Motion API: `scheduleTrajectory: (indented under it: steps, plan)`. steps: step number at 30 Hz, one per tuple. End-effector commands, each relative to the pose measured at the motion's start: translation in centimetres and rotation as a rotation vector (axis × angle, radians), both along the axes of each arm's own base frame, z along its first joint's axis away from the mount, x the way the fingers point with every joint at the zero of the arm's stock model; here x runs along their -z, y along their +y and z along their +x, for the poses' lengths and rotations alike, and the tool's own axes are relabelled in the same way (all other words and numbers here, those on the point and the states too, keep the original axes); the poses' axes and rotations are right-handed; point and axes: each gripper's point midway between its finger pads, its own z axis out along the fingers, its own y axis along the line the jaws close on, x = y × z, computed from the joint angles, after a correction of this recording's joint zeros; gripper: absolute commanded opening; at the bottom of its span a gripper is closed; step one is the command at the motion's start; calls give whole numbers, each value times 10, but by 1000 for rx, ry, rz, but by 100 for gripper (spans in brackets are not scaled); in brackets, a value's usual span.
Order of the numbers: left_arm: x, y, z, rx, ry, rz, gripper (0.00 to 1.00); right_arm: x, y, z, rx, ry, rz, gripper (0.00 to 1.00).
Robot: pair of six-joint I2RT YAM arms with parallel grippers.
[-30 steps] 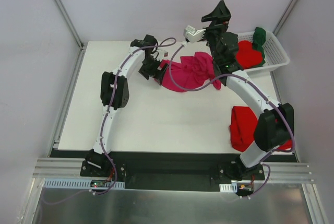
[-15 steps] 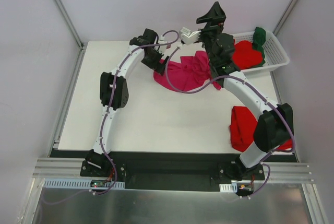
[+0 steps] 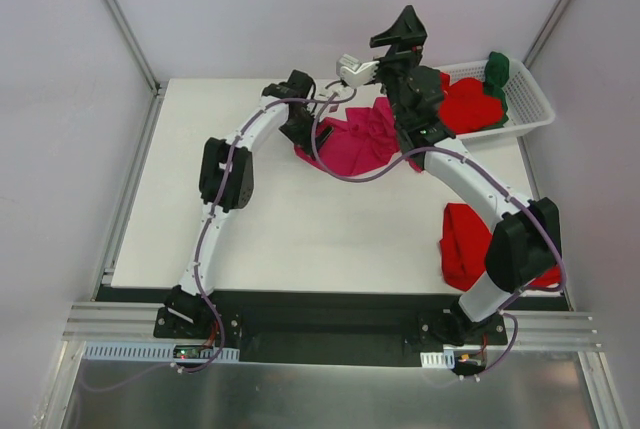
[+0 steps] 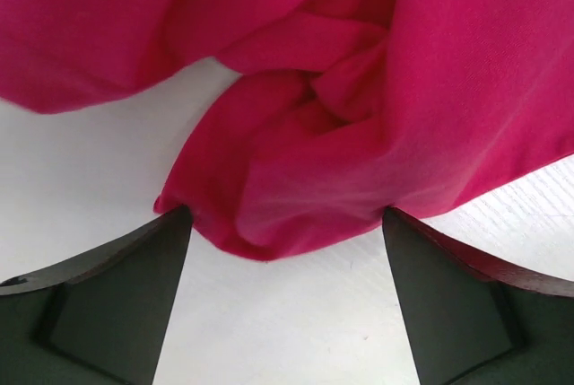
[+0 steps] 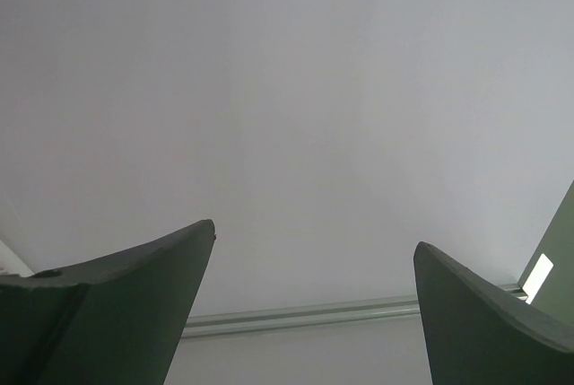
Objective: Fold and stack the t-shirts
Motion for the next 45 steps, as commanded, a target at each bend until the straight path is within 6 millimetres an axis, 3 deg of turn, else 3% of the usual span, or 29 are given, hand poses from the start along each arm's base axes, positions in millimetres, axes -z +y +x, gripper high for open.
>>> scheduleTrajectory:
  steps: [1, 2, 4, 5, 10, 11, 12, 14, 15, 17, 18, 20, 21, 22, 24, 25, 26, 27, 28, 30, 32, 33, 34, 36, 40, 45]
  plan:
    - [3, 1, -4, 33, -9, 36, 83, -47, -11, -21, 15, -93, 76, 96]
    - [3, 2, -4, 37, -11, 38, 79, -49, -11, -22, 14, -97, 78, 96]
    - [3, 3, -4, 37, -13, 46, 11, -48, -11, -21, 14, -93, 76, 96]
    - [2, 4, -2, 30, -17, 50, 0, -49, -10, -22, 12, -94, 77, 96]
    - [-18, 15, -7, 34, -52, 82, 0, -43, -12, -22, 21, -79, 82, 96]
    - [-24, 22, -7, 35, -63, 94, 0, -41, -13, -22, 20, -71, 90, 96]
    - [-44, 28, -8, 28, -93, 86, 0, -38, -15, -23, 26, -61, 92, 96]
    - [-49, 43, -19, 6, -72, 87, 0, -27, -17, -22, 31, -27, 91, 96]
    - [-68, 57, -19, -25, -95, 75, 0, -22, -19, -22, 40, -6, 101, 96]
    - [-71, 75, -29, -65, -73, 85, 0, -5, -19, -20, 45, 56, 94, 96]
    - [-88, 92, -29, -101, -101, 81, 0, 12, -20, -20, 48, 134, 93, 96]
    - [-91, 110, -39, -132, -83, 91, 0, 27, -20, -22, 44, 222, 112, 96]
    - [-104, 120, -43, -149, -104, 98, 0, 16, -22, -24, 41, 249, 165, 96]
    - [-101, 135, -46, -176, -91, 108, 0, 49, -23, -26, 55, 420, 216, 96]
    - [-109, 147, -52, -193, -99, 117, 0, 67, -19, -38, 55, 647, 307, 96]
    - [-106, 153, -56, -198, -86, 126, 0, 80, -14, -48, 42, 767, 438, 96]
    - [-104, 154, -59, -198, -77, 130, 0, 87, -6, -58, 14, 859, 469, 96]
    - [-103, 154, -62, -198, -68, 131, 0, 112, 6, -78, -25, 1026, 466, 96]
    - [-101, 151, -64, -198, -54, 115, 0, 113, 18, -86, -50, 1100, 561, 96]
    - [-99, 145, -66, -202, -31, 103, 0, 138, 43, -117, -117, 1312, 587, 97]
    - [-95, 136, -68, -194, -7, 95, 0, 157, 66, -134, -157, 1473, 612, 97]
    - [-95, 133, -69, -186, -3, 96, 0, 169, 70, -150, -143, 1565, 591, 97]
    - [-93, 129, -70, -179, 2, 95, 0, 184, 78, -150, -126, 1629, 582, 97]
    - [-91, 121, -72, -161, 7, 94, 0, 204, 86, -171, -99, 1779, 551, 97]
    - [-90, 116, -75, -165, 24, 89, 0, 239, 95, -183, -32, 1972, 494, 99]
    - [-95, 124, -83, -166, 13, 115, 0, 279, 106, -167, 14, 2001, 475, 99]
